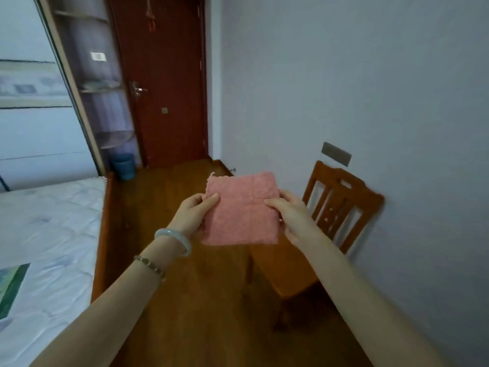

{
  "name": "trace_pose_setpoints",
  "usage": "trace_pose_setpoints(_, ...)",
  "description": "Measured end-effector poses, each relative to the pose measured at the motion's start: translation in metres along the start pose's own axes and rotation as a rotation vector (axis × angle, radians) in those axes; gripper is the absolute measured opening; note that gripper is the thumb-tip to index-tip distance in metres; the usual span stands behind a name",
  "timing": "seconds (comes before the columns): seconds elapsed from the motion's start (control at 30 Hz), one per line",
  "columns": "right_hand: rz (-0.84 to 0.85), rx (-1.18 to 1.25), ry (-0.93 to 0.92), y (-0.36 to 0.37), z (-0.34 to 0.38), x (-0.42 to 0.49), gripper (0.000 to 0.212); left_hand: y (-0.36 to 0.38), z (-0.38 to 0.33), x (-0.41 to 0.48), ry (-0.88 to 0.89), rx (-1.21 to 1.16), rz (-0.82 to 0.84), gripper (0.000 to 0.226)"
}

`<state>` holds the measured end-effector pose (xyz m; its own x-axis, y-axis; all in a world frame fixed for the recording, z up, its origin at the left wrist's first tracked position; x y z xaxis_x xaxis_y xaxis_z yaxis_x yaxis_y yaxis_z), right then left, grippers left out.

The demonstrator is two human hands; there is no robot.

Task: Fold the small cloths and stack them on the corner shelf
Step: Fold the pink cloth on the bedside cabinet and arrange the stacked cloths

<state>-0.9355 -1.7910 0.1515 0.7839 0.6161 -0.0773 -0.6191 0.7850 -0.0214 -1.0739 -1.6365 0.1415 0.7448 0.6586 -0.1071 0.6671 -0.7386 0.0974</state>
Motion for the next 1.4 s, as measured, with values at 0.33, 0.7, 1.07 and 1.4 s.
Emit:
trace_pose_setpoints(0.33, 0.24, -0.025, 0.031, 0.061, 0.004, 0.185, 0.044, -0.044, -0.017, 0.132, 0.008, -0.026, -0.251, 0.039)
trace_pose_setpoints(0.7, 0.345, 0.01, 0.028, 0.171, 0.028, 0.397, 0.039, -0.14, -0.051, 0.34, 0.06, -0.109, -0.283, 0.036)
trace_pose_setpoints(1.07, 0.432, 0.02, 0.033, 0.28, 0.059, 0.598, 0.039, -0.225, -0.092, 0.527, 0.109, -0.173, -0.358, 0.036)
trace_pose_setpoints(1.4, 0.512, 0.064, 0.043, 0.386, 0.09, 0.814, 0.037, -0.304, -0.141, 0.735, 0.127, -0.159, -0.454, 0.031)
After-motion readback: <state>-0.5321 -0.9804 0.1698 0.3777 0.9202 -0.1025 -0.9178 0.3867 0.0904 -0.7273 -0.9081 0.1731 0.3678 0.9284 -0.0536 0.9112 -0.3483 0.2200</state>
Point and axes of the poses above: each hand's wrist, its own x-axis towards the middle knuckle, its own y-axis out of the palm, z = x × y, the point moved 5 cm from there along x, towards the middle knuckle, and after that the axes turned 9 degrees about -x, right-handed, at the moved point
